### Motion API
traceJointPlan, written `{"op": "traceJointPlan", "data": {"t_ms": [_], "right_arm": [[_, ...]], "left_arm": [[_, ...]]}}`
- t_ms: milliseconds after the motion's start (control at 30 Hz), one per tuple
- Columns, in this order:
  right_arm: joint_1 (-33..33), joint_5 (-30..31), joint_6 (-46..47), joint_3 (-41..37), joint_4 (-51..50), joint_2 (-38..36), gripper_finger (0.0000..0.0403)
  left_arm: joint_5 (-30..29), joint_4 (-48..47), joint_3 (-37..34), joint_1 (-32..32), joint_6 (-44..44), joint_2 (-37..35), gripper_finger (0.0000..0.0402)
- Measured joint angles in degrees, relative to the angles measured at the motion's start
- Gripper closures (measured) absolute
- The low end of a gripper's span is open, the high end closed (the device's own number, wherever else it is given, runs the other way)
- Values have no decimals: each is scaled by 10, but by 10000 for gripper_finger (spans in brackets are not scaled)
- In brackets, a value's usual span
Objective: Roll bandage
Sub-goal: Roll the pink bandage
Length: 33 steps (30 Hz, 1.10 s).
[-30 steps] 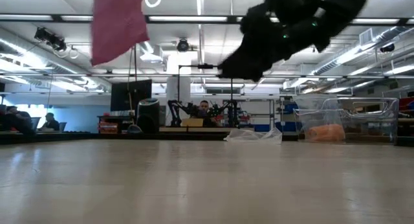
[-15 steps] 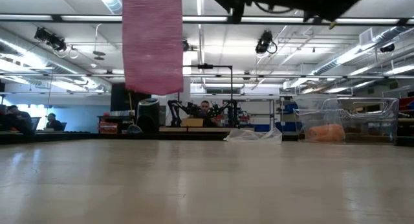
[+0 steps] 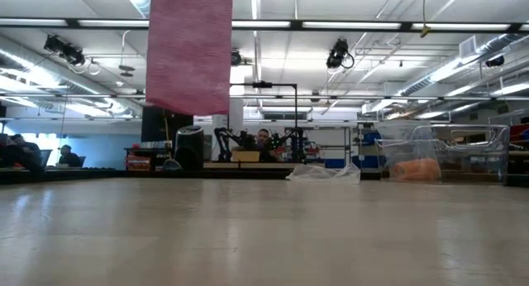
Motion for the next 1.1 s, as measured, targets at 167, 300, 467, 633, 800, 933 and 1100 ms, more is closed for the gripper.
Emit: {"op": "traceJointPlan", "data": {"t_ms": [167, 300, 467, 633, 800, 933, 1100], "right_arm": [[-11, -14, -5, 0, 3, 0, 307], [-14, -36, -7, 0, 3, 0, 364], [-8, -46, -5, 0, -28, 0, 369], [-3, -47, 16, -1, -40, 0, 294], [-1, -58, 19, -1, -25, 0, 230], [0, -73, 15, -1, -10, 0, 227], [-1, -74, 9, -1, -5, 0, 278]], "left_arm": [[0, 0, 0, 4, 0, 0, 381], [0, -1, -2, 12, -1, 0, 381], [0, -4, -2, 16, -1, 0, 381], [0, -6, -2, 16, -1, 0, 381], [0, -9, -2, 16, -3, 0, 381], [0, -10, -2, 22, -3, 8, 381], [27, 2, -2, 38, -14, 33, 381]]}}
